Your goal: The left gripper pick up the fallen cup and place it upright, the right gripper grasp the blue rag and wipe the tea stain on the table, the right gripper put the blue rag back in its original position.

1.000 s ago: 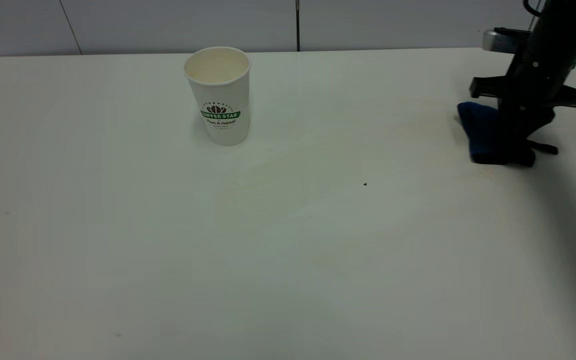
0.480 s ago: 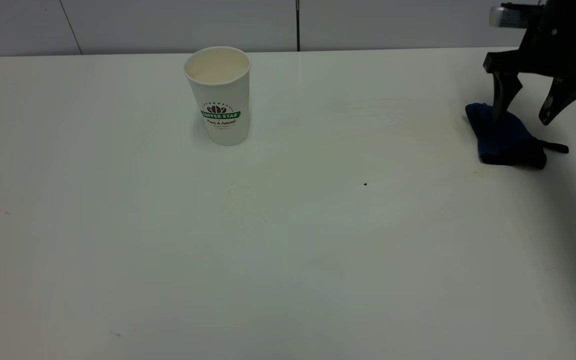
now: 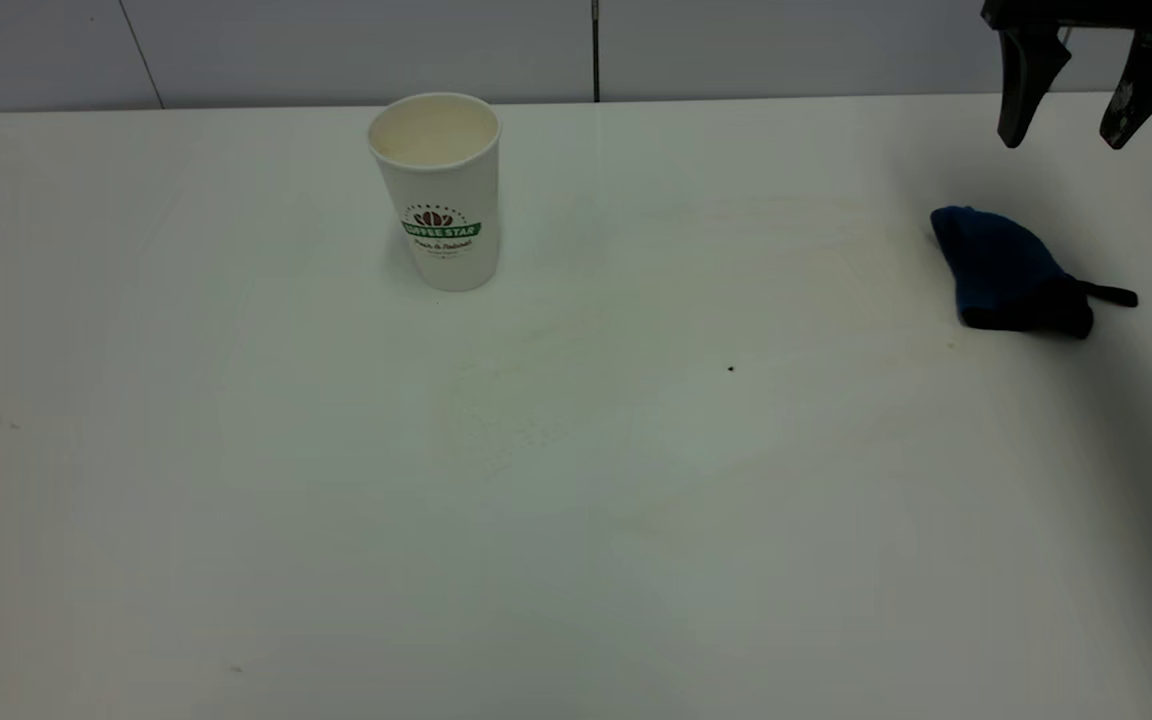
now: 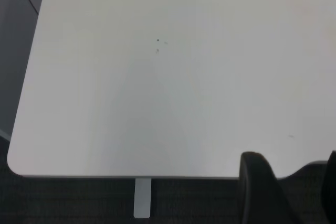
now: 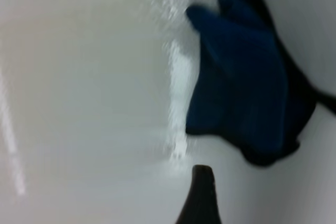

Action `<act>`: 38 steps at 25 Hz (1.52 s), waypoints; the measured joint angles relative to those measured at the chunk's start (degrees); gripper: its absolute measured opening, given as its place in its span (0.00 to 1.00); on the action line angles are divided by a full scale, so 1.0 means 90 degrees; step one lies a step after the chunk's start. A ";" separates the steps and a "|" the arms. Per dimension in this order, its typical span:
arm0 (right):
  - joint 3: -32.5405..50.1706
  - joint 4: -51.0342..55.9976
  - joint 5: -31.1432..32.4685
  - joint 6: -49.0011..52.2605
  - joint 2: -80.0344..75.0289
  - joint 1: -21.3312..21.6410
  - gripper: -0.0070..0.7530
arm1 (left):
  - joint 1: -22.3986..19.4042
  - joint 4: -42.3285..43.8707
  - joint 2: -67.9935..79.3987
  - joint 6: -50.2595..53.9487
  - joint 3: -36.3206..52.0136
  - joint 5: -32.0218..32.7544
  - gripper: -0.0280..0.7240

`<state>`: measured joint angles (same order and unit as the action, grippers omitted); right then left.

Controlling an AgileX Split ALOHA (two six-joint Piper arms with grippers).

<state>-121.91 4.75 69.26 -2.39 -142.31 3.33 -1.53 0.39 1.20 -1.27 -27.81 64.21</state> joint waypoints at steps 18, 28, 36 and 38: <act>0.5691 -0.0122 0.0046 0.0080 0.6317 -0.0060 0.94 | 0.0000 0.0000 0.0000 0.0000 0.0000 0.0005 0.47; 0.8148 0.0017 0.0129 0.0208 0.9513 -0.0060 0.89 | 0.0000 0.0000 0.0000 0.0000 0.0000 0.0005 0.47; 0.9504 0.0034 -0.0373 0.0175 1.1073 -0.0060 0.84 | 0.0000 0.0000 0.0000 -0.0005 0.0000 0.0005 0.47; 0.9772 0.0034 -0.0589 0.0175 1.1472 -0.0060 0.82 | 0.0000 0.0000 0.0000 -0.0005 0.0000 0.0005 0.47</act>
<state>-33.96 5.06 63.96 -0.82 -39.06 2.79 -1.53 0.39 1.20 -1.32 -27.81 64.25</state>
